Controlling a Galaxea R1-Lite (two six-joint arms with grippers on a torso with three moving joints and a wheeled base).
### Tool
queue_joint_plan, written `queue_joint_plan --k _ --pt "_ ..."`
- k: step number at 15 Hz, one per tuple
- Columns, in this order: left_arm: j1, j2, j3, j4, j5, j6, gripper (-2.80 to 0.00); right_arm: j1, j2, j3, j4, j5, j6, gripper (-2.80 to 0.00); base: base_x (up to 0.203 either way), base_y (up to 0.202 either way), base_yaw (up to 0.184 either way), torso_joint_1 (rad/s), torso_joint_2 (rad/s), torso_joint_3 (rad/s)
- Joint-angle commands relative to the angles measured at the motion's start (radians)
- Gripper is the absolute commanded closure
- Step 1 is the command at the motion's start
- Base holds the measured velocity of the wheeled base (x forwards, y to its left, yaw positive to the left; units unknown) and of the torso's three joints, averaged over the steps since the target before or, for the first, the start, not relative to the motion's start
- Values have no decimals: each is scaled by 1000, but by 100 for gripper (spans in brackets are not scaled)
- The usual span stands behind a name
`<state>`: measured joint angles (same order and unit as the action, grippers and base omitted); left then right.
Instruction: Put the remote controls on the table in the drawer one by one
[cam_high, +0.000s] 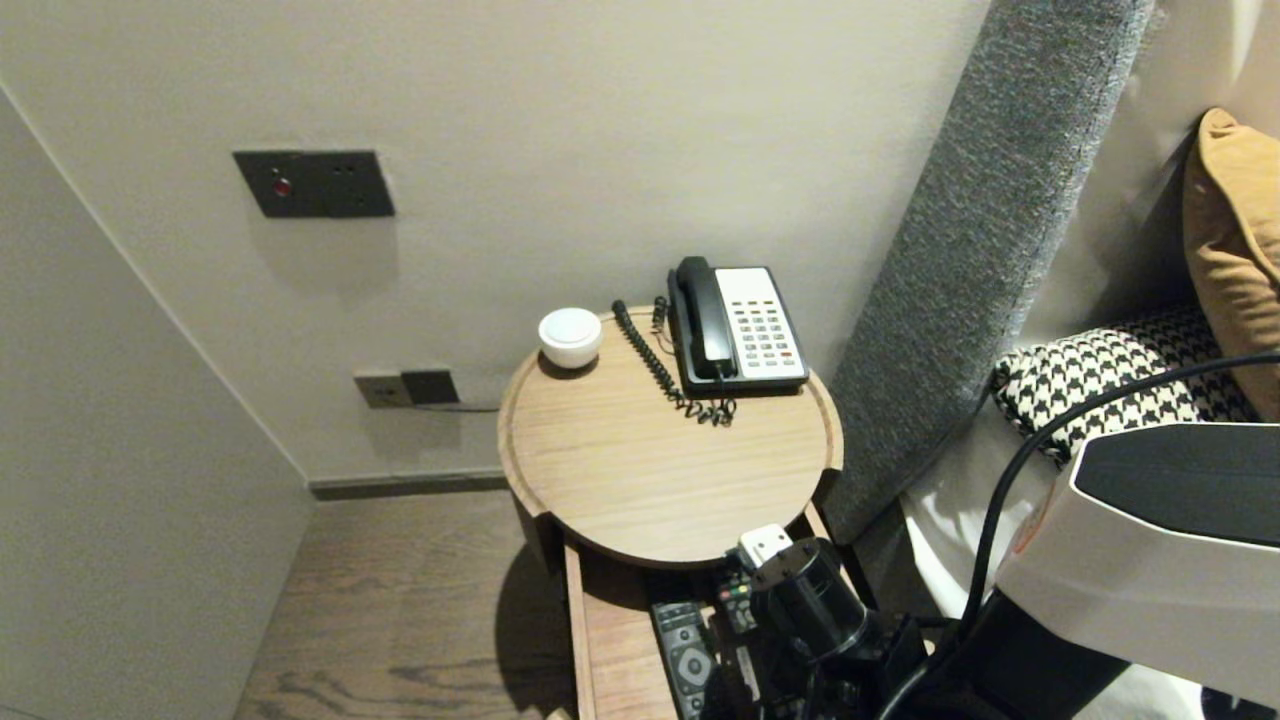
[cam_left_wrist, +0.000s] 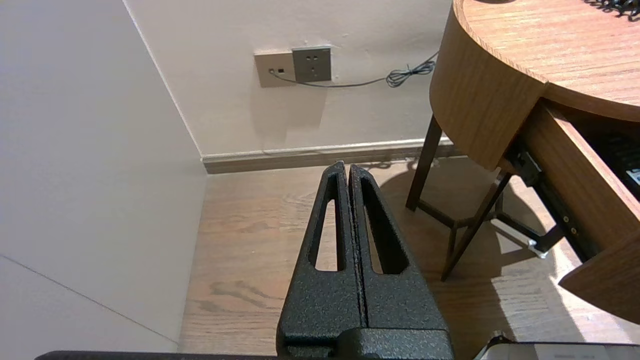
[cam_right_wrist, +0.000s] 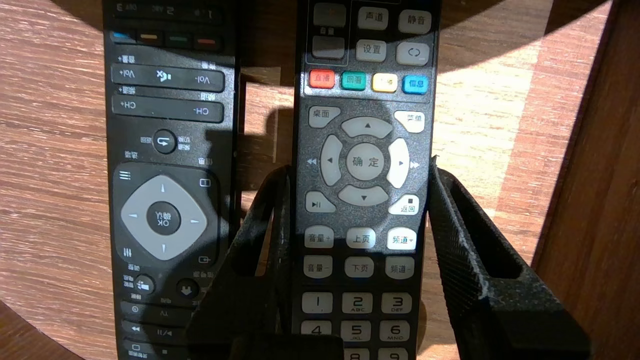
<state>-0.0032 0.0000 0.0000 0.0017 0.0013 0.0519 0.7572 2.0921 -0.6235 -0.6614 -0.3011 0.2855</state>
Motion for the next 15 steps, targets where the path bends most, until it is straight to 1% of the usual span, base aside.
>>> queue_joint_plan --k 1,13,15 --pt "0 0 0 0 0 0 0 1 2 4 -3 -1 1 0 0 0 0 0 0 0" --pt "0 0 0 0 0 0 0 2 15 16 -1 3 3 0 0 0 0 0 0 0" --pt "0 0 0 0 0 0 0 4 25 11 -3 2 20 0 0 0 0 0 0 0"
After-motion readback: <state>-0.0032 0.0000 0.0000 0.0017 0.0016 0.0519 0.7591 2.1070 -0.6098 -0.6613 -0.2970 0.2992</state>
